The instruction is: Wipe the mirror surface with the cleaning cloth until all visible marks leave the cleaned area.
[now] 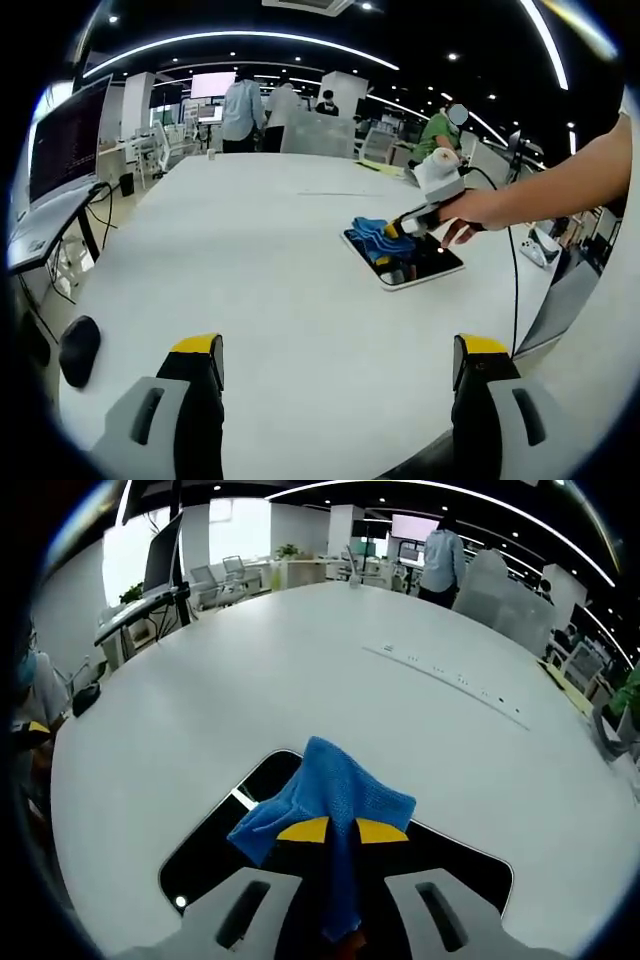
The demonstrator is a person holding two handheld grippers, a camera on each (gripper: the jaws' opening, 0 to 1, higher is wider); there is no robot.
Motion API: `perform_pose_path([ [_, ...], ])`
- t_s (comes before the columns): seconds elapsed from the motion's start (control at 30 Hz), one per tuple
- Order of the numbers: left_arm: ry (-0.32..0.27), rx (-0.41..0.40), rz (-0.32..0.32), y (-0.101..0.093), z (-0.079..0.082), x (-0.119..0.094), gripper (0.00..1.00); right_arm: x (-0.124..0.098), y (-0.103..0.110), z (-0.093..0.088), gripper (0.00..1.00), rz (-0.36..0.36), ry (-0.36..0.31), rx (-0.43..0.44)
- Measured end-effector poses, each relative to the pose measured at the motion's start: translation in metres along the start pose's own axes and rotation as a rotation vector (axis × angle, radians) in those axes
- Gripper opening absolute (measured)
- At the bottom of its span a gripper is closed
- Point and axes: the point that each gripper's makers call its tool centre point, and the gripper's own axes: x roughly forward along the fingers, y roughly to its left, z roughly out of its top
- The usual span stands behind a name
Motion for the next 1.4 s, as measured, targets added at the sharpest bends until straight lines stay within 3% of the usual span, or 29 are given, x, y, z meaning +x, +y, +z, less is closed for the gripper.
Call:
perform_pose_path([
  [0.9, 0.0, 0.01, -0.007, -0.009, 0.002, 0.003, 0.96, -0.007, -0.016, -0.009, 0.04, -0.016, 0.009, 0.021],
  [1.4, -0.001, 0.01, -0.006, -0.016, 0.002, 0.003, 0.96, -0.018, -0.005, -0.016, 0.04, -0.012, -0.004, 0.048],
])
